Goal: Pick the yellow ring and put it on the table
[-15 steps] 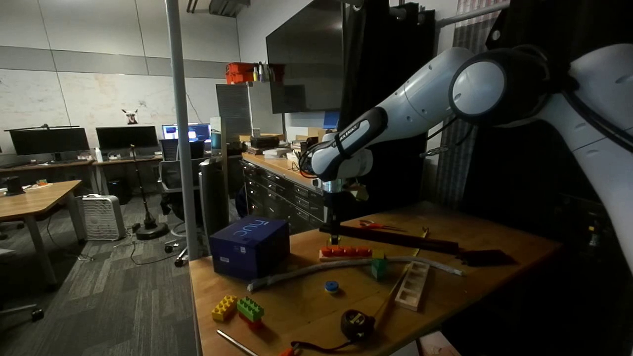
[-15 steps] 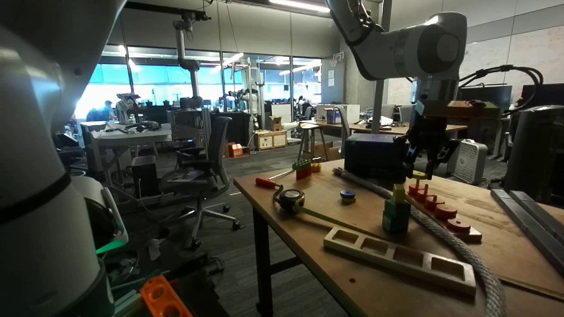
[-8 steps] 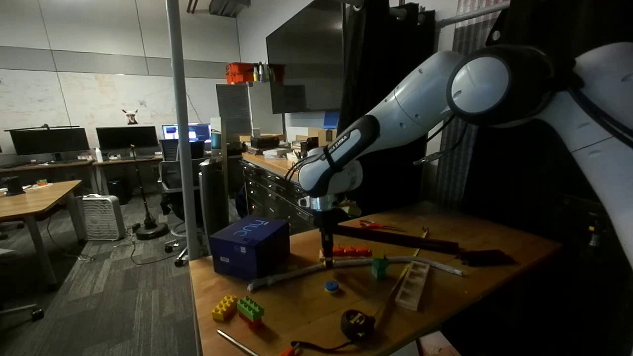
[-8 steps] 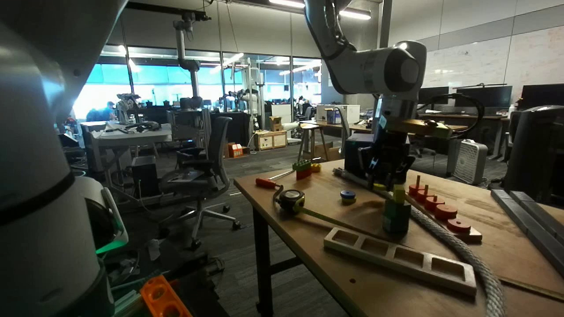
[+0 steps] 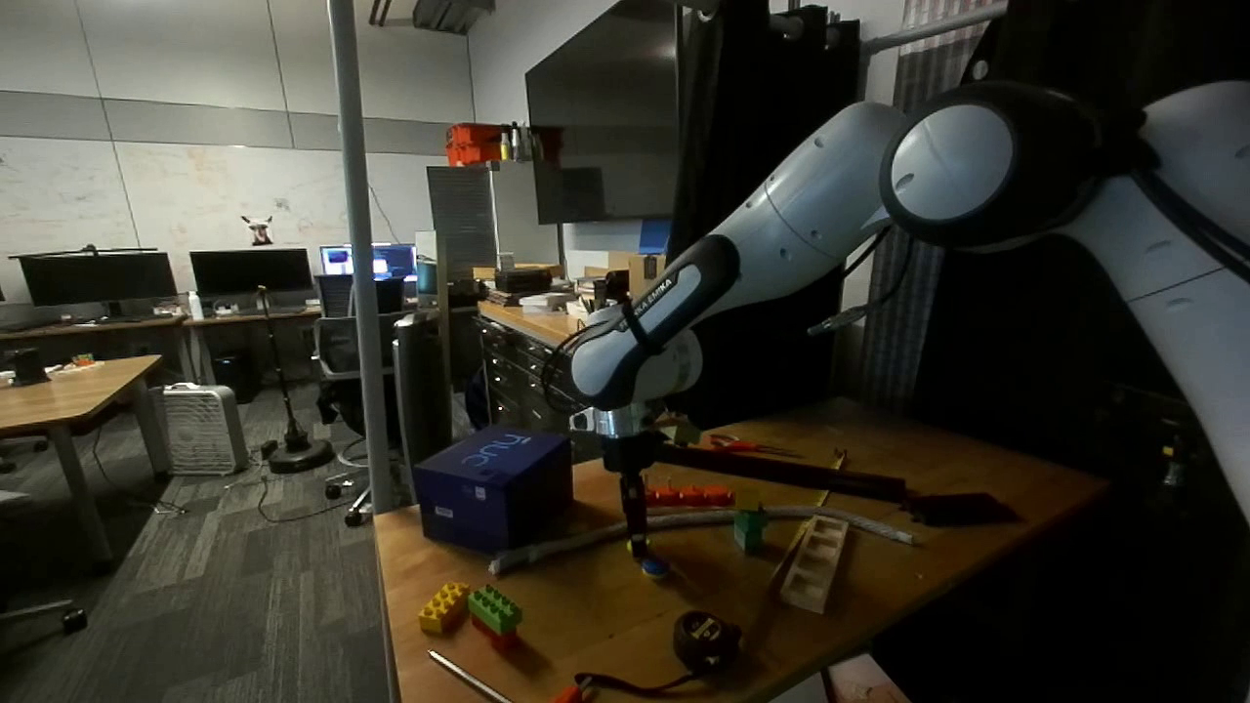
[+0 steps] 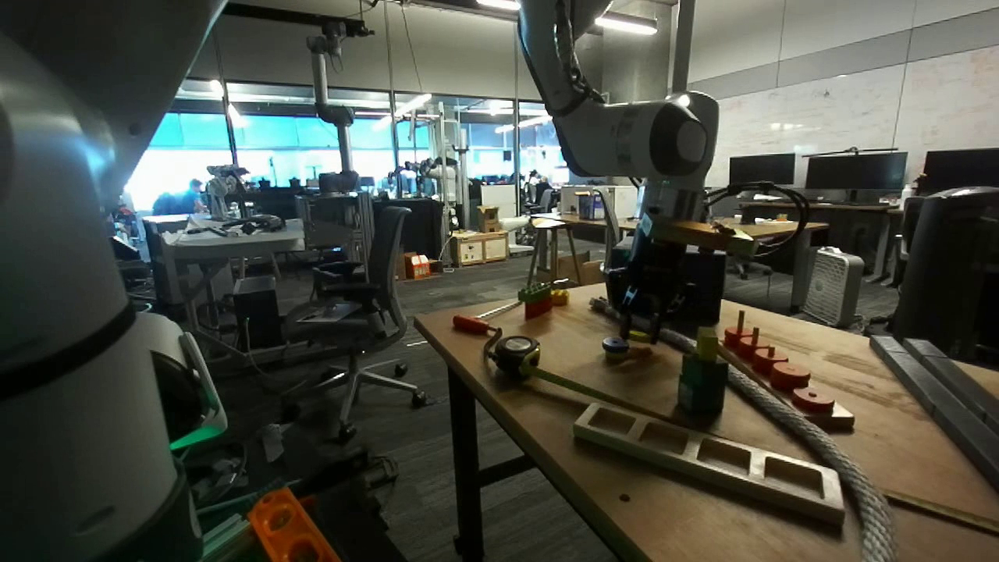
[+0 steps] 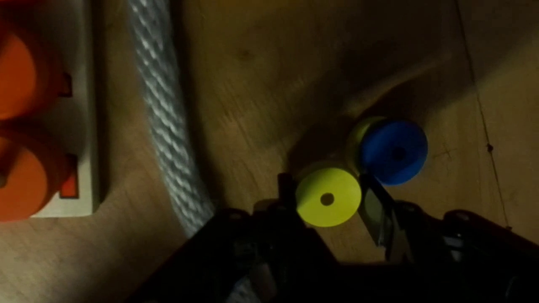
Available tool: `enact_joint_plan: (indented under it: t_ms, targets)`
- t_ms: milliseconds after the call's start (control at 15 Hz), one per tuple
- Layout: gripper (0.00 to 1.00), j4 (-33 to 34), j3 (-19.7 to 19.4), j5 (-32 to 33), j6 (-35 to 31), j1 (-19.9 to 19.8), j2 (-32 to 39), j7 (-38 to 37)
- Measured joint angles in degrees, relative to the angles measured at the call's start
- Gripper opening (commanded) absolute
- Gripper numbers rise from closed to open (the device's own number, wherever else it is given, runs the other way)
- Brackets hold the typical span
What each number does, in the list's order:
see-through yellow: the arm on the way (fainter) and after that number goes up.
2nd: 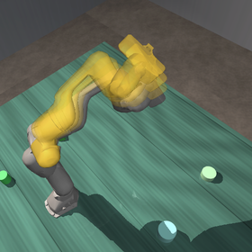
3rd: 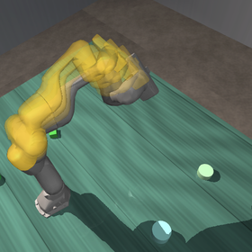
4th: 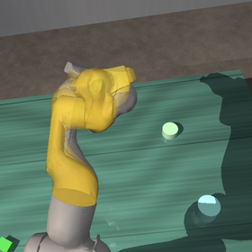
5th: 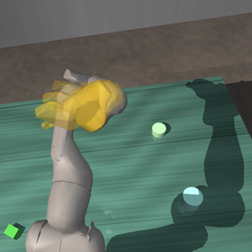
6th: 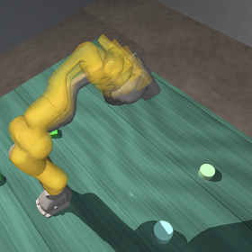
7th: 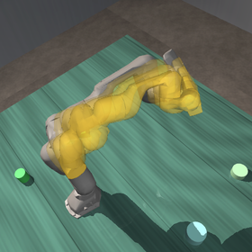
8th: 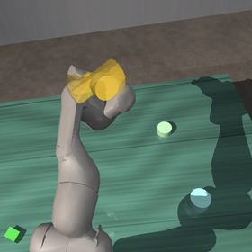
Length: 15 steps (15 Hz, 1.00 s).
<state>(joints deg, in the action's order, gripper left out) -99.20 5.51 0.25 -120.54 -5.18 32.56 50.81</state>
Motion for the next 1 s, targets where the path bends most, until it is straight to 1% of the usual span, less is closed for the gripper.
enact_joint_plan:
  t_ms: [67, 133, 200, 333, 467, 533, 800, 1000]
  targets:
    - [0.24, -0.3, 0.0, 0.0, -0.1, 0.0, 0.0, 0.0]
    - [0.67, -0.5, 0.0, 0.0, -0.1, 0.0, 0.0, 0.0]
    - [0.67, -0.8, 0.0, 0.0, -0.4, 0.0, -0.1, 0.0]
    - [0.81, -1.5, 0.0, 0.5, -1.2, 0.0, -0.1, 0.0]
    - [0.96, -2.1, 0.0, 0.7, -1.6, 0.0, -0.5, -0.1]
    - [1.0, -2.5, -0.1, 0.7, -2.0, 0.0, -0.6, -0.1]
    - [1.0, -3.3, -0.3, 1.2, -3.0, 0.0, -1.1, -0.5]
    - [1.0, -3.7, -0.7, 3.8, -2.9, 0.6, -3.2, -4.4]
